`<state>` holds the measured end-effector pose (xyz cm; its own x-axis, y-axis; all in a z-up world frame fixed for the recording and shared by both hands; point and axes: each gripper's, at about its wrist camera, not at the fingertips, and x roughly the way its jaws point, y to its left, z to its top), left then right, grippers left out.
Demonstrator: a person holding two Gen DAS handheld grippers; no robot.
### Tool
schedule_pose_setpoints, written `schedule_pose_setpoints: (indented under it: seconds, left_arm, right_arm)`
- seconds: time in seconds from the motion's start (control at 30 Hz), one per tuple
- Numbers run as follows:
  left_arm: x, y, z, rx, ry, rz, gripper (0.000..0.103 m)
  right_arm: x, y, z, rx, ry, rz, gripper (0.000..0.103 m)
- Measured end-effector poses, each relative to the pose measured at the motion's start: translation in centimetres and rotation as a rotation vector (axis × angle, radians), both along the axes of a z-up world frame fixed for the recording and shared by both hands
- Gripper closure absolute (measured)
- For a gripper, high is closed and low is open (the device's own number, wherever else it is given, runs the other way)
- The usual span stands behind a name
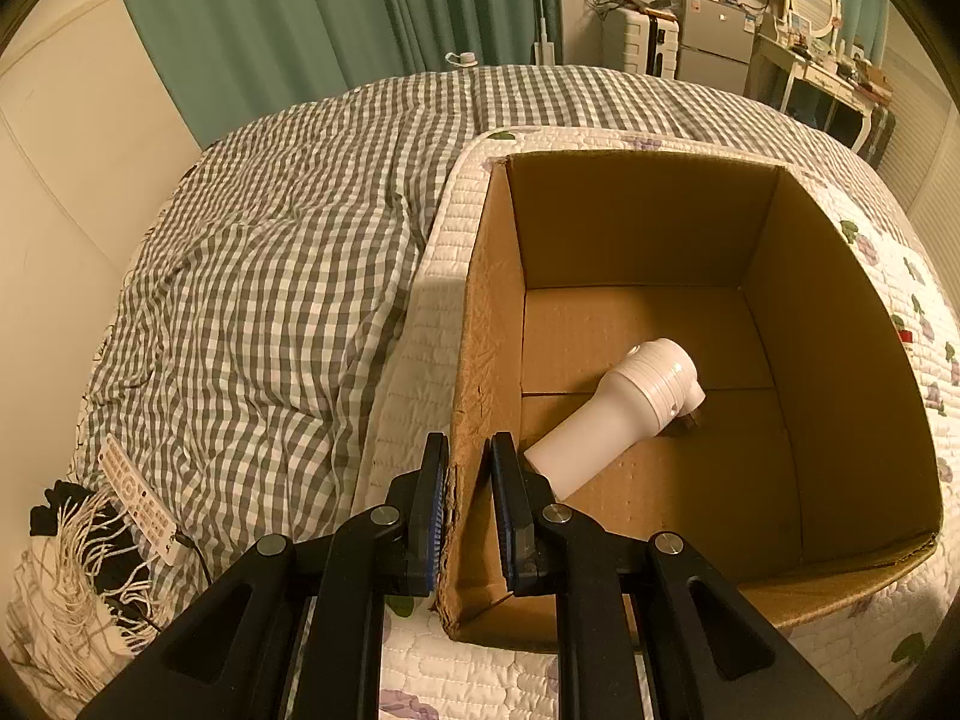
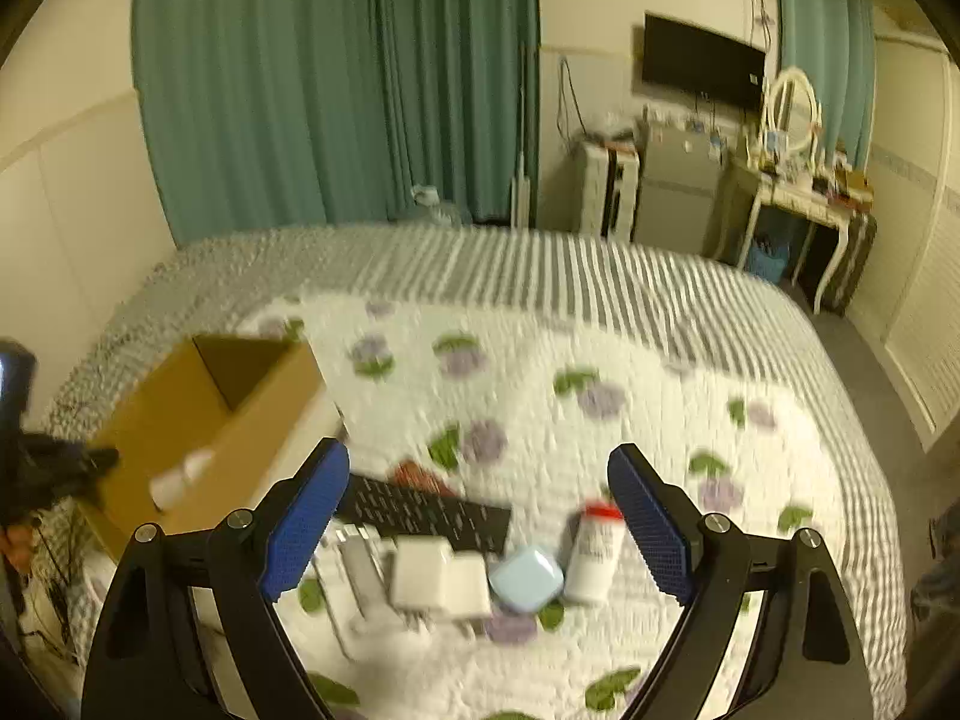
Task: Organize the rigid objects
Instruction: 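Grasp the white cylinder with the right tool and drop it into the box, then grasp the white charger with the right tool and drop it into the box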
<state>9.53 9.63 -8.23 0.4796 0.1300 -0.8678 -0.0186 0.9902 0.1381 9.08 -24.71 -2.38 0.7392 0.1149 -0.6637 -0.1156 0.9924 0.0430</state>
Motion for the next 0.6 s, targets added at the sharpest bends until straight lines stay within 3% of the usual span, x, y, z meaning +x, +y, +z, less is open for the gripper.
schedule_pose_setpoints:
  seconds: [0.37, 0.6]
  left_arm:
    - [0.0, -0.1, 0.0, 0.010, 0.009, -0.001, 0.089]
    - [0.0, -0.2, 0.1, 0.013, 0.011, -0.001, 0.089]
  right_arm:
    - [1.1, 2.7, -10.9, -0.071, 0.199, 0.042, 0.015]
    - [1.8, 4.0, -13.1, -0.104, 0.249, 0.070, 0.018]
